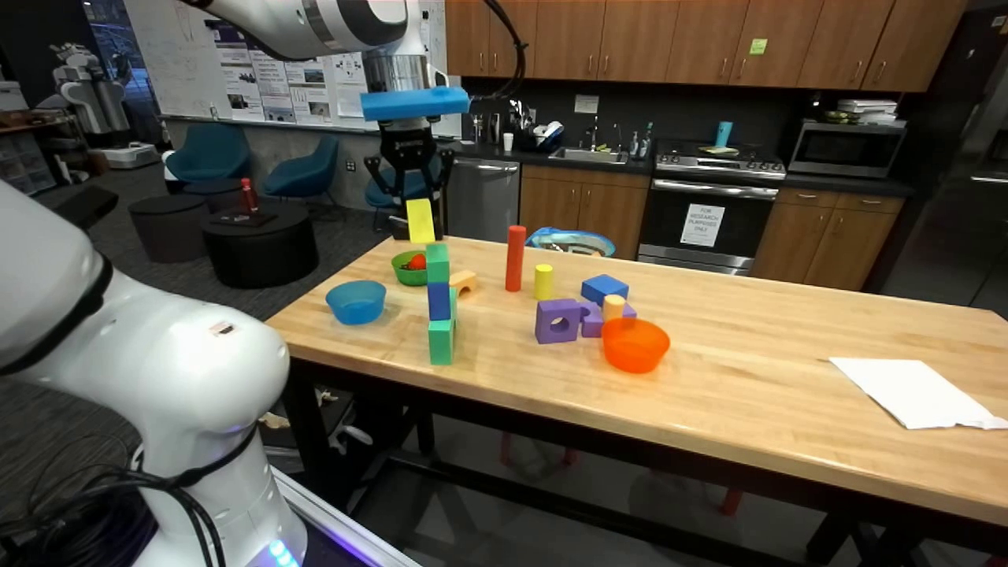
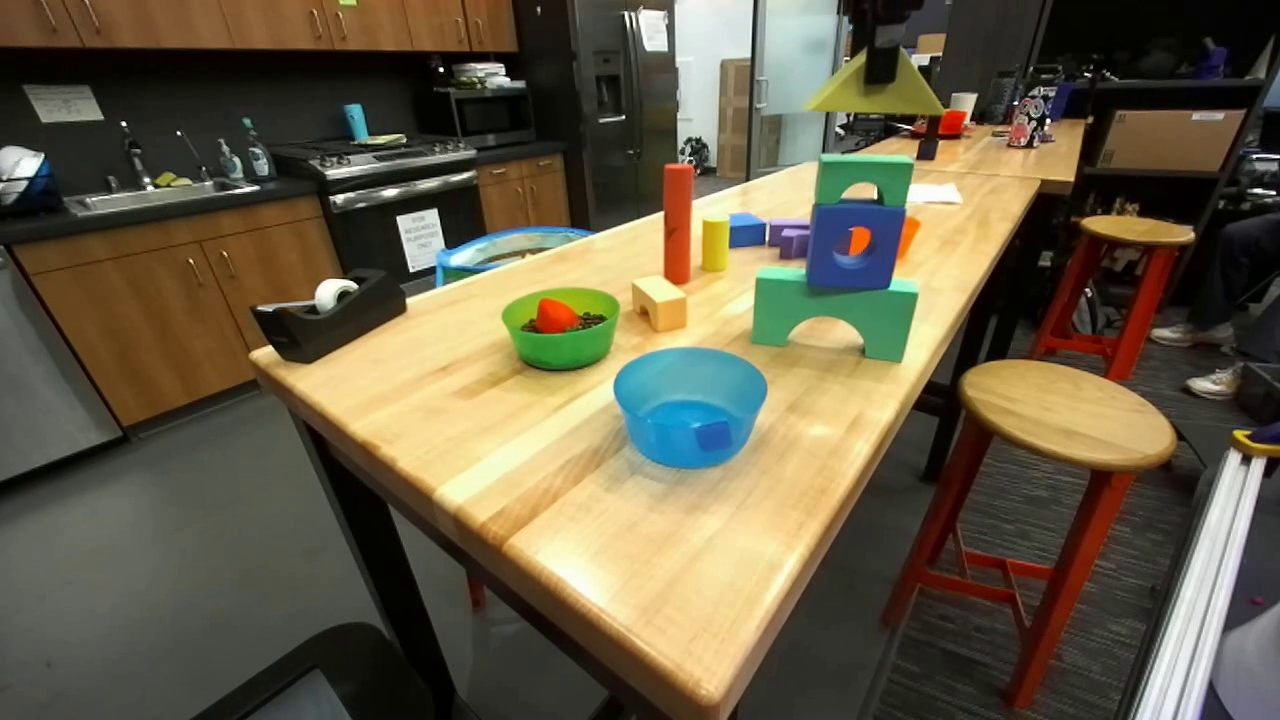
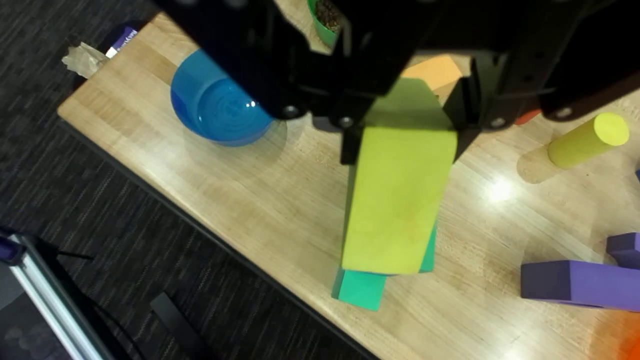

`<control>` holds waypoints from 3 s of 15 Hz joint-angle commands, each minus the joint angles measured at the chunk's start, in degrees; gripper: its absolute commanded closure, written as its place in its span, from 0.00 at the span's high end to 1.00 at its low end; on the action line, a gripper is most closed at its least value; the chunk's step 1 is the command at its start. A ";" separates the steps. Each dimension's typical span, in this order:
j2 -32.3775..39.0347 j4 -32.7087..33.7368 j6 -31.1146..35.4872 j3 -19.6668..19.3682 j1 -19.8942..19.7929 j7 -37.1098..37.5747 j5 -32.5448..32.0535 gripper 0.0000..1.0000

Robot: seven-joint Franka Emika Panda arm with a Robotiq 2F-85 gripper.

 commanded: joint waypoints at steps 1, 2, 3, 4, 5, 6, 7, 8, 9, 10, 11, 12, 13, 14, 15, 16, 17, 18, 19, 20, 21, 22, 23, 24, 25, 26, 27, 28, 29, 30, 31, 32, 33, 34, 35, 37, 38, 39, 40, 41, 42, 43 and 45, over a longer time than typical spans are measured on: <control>0.66 -0.23 1.96 -0.07 -1.18 -0.97 0.36 0.16; 0.67 -0.46 2.36 -0.10 -1.31 -1.17 0.27 0.16; 0.67 -0.69 2.71 -0.20 -1.45 -1.31 0.38 0.16; 0.63 -1.02 3.18 -0.27 -1.64 -1.36 0.33 0.16; 0.62 -1.26 3.53 -0.31 -1.78 -1.39 0.33 0.16; 0.53 -1.59 3.97 -0.32 -1.99 -1.26 0.22 0.16; 0.49 -1.94 4.36 -0.47 -2.09 -1.51 0.33 0.16; 0.48 -2.23 4.70 -0.47 -2.28 -1.47 0.24 0.16; 0.44 -2.49 4.95 -0.49 -2.41 -1.52 0.22 0.16; 0.40 -2.78 5.26 -0.52 -2.56 -1.52 0.22 0.16; 0.41 -2.95 5.41 -0.56 -2.68 -1.59 0.23 0.16; 0.39 -3.10 5.53 -0.58 -2.79 -1.63 0.24 0.16; 0.37 -3.29 5.71 -0.61 -2.90 -1.70 0.23 0.16; 0.38 -3.37 5.79 -0.61 -2.98 -1.74 0.26 0.16; 0.36 -3.51 5.87 -0.60 -3.09 -1.72 0.21 0.16; 0.35 -3.67 6.03 -0.62 -3.17 -1.73 0.18 0.16; 0.33 -3.74 6.04 -0.68 -3.30 -1.81 0.19 0.16; 0.30 -3.79 6.09 -0.71 -3.39 -1.81 0.19 0.16; 0.26 -3.88 6.18 -0.80 -3.50 -1.91 0.22 0.16; 0.25 -3.92 6.19 -0.86 -3.56 -2.00 0.25 0.16; 0.26 -3.95 6.22 -0.89 -3.66 -2.04 0.23 0.16; 0.31 -3.98 6.26 -0.93 -3.71 -2.13 0.22 0.16; 0.34 -3.97 6.23 -0.97 -3.75 -2.16 0.24 0.16; 0.37 -4.04 6.29 -1.03 -3.81 -2.22 0.27 0.16; 0.42 -4.07 6.28 -1.06 -3.85 -2.27 0.26 0.16; 0.50 -4.05 6.14 -1.02 -3.89 -2.07 0.29 0.38; 0.56 -4.08 6.12 -0.99 -3.94 -1.93 0.24 0.66; 0.53 -4.20 6.19 -1.00 -3.93 -1.90 0.29 0.66; 0.42 -4.35 6.23 -0.94 -4.00 -1.73 0.23 0.70; 0.34 -4.47 6.28 -0.89 -4.04 -1.65 0.17 0.77; 0.25 -4.54 6.25 -0.88 -4.07 -1.63 0.18 0.82; 0.19 -4.61 6.27 -0.86 -4.11 -1.60 0.16 0.88; 0.19 -4.69 6.34 -0.89 -4.13 -1.64 0.16 0.96; 0.21 -4.65 6.29 -0.90 -4.12 -1.66 0.23 0.99; 0.19 -4.64 6.26 -0.91 -4.12 -1.64 0.27 1.00; -0.06 -4.62 6.30 -0.81 -4.14 -1.54 0.19 1.00; -0.29 -4.64 6.51 -0.70 -4.23 -1.22 0.09 1.00; -0.45 -4.60 6.62 -0.63 -4.27 -1.07 0.04 1.00; -0.71 -4.54 6.70 -0.56 -4.31 -0.89 0.01 1.00; -1.11 -4.56 6.72 -0.53 -4.29 -0.85 0.05 1.00; -1.51 -4.62 6.86 -0.46 -4.31 -0.68 0.00 1.00; -2.13 -4.63 6.74 -0.40 -4.27 -0.64 0.00 1.00; -3.23 -4.72 6.66 -0.44 -4.19 -0.78 -0.02 1.00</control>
